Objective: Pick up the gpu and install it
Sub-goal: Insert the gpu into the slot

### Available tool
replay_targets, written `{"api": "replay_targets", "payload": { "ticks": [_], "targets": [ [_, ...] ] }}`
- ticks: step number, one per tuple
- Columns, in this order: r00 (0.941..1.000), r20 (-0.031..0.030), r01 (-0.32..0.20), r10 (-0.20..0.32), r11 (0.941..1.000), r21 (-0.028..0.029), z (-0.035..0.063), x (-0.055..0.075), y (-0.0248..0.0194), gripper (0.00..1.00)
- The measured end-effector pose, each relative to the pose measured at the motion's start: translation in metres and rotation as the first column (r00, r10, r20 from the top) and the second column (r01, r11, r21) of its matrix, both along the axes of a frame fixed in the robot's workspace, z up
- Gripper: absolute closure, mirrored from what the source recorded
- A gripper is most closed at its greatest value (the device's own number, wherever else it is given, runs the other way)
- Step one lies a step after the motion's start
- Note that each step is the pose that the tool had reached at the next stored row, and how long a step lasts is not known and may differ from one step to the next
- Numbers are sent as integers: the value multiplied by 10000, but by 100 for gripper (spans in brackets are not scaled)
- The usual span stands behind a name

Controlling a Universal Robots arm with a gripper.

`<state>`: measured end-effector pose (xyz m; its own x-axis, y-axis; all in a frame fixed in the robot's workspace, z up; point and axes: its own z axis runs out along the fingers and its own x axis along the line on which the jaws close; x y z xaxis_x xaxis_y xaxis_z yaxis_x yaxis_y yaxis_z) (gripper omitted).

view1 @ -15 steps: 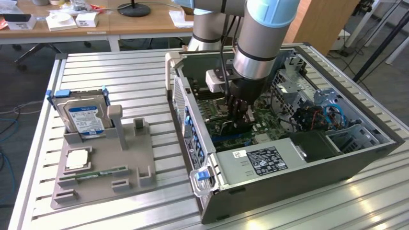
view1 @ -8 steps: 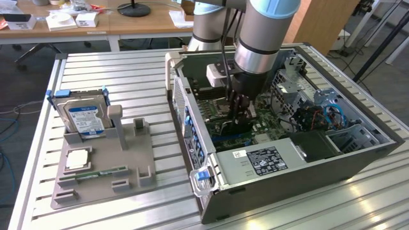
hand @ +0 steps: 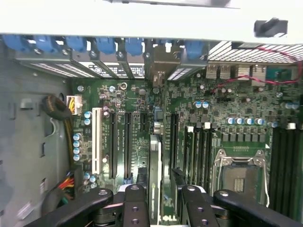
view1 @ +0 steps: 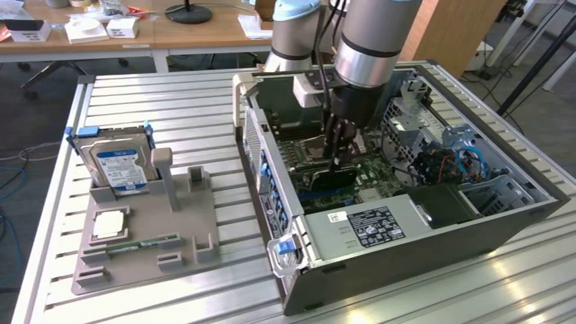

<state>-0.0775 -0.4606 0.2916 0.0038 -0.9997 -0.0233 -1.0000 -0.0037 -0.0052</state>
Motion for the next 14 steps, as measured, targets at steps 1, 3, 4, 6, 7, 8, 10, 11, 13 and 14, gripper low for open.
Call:
{"api": "replay_targets", "payload": {
  "ticks": [1, 3, 4, 6, 7, 8, 10, 11, 13, 14],
  "targets": [
    [10000, -1, -1, 1, 10000, 0, 33, 0, 0, 66],
    [10000, -1, 0, 0, 10000, 0, 104, 0, 0, 66],
    [10000, 0, -1, 1, 10000, 0, 140, 0, 0, 66],
    [10000, 0, 0, 0, 10000, -1, 212, 0, 0, 66],
    [10000, 1, 0, 0, 10000, 0, 246, 0, 0, 66],
    [10000, 1, 0, 0, 10000, 1, 283, 0, 0, 66],
    [10000, 2, 0, 0, 10000, 0, 351, 0, 0, 66],
    [10000, 2, 0, 0, 10000, 0, 385, 0, 0, 66],
    [10000, 3, -1, 1, 10000, 1, 455, 0, 0, 66],
    [10000, 2, 0, 0, 10000, 0, 490, 0, 0, 66]
  ]
}}
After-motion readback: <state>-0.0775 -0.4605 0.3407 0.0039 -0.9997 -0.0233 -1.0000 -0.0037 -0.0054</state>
